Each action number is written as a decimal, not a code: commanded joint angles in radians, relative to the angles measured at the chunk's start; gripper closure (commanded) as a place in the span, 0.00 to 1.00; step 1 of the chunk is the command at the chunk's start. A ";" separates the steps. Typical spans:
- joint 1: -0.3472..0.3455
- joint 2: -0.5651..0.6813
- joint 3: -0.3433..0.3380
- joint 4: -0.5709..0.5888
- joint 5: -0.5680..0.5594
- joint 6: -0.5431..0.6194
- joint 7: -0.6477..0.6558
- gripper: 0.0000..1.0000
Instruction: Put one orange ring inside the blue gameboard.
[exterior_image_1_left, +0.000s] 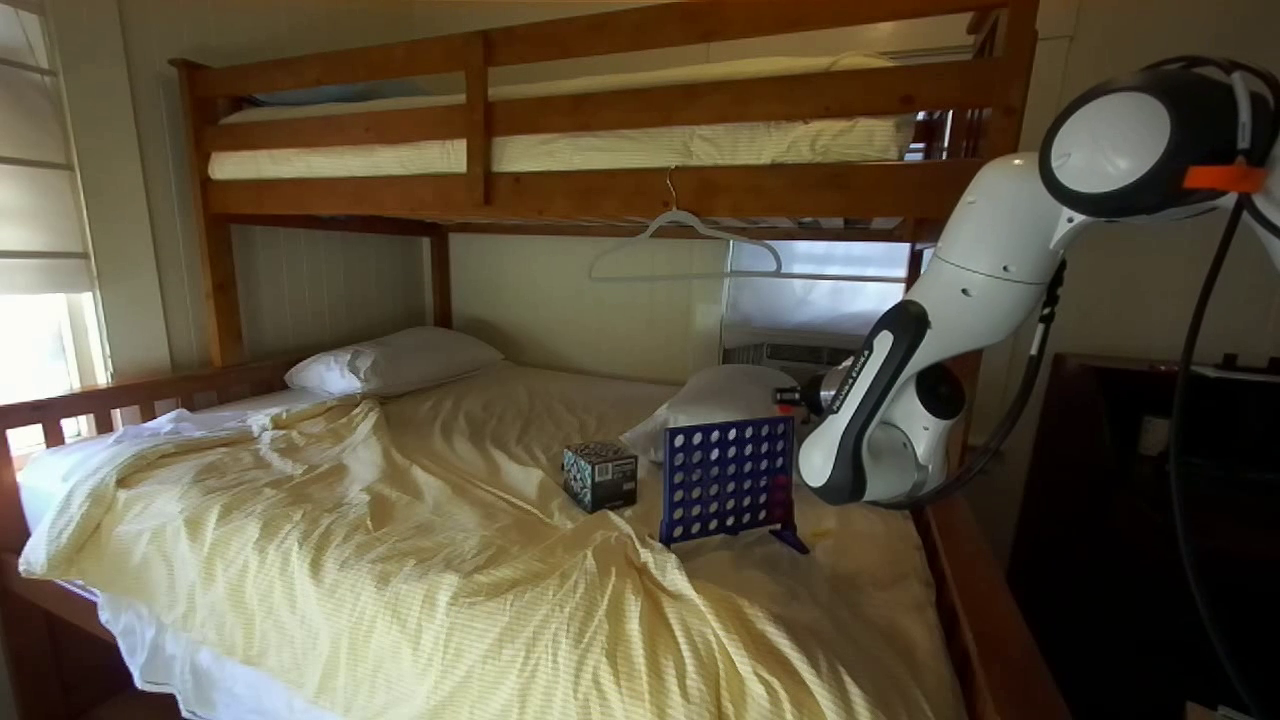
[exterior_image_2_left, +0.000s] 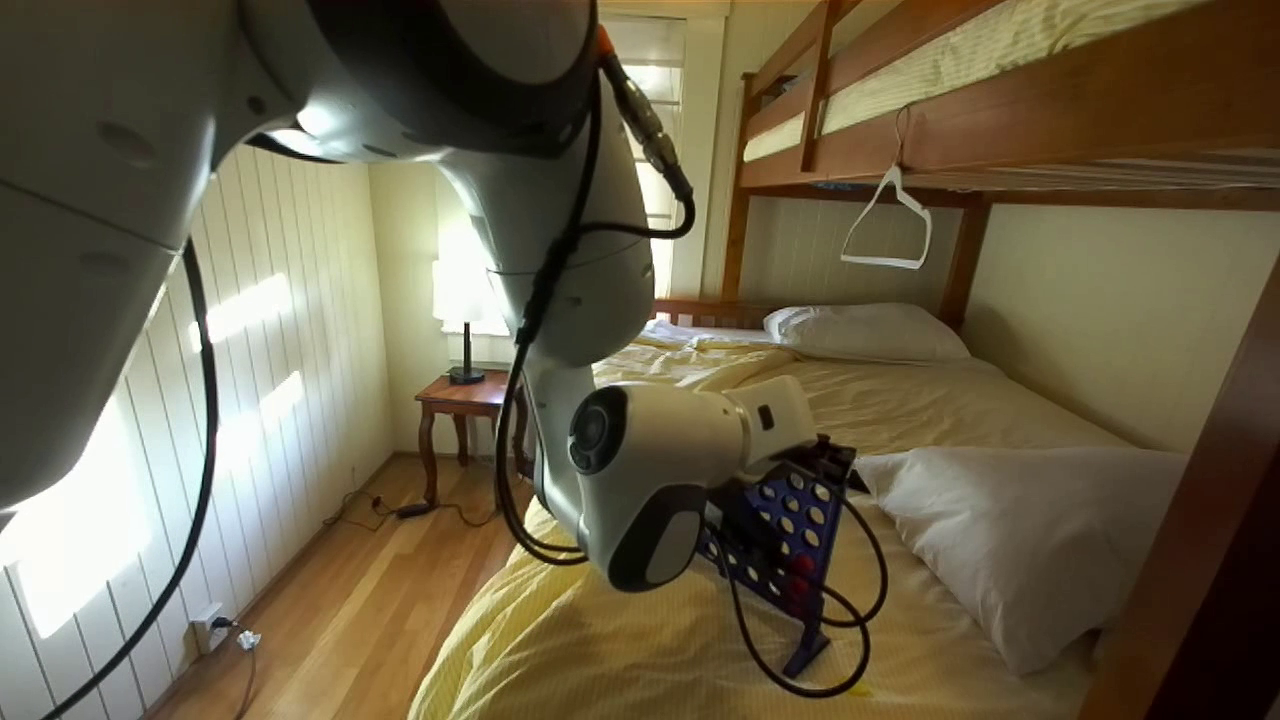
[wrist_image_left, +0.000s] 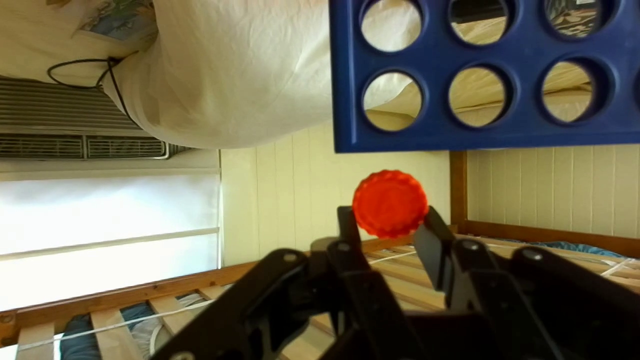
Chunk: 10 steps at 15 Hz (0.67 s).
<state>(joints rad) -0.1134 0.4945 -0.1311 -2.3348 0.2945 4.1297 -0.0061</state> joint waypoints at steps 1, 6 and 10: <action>-0.004 0.026 0.002 0.026 -0.013 0.022 0.027 0.91; -0.004 0.036 0.005 0.039 -0.015 0.022 0.031 0.91; -0.002 0.048 0.006 0.051 -0.012 0.020 0.030 0.91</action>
<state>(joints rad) -0.1133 0.5170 -0.1273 -2.3107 0.2945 4.1297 0.0022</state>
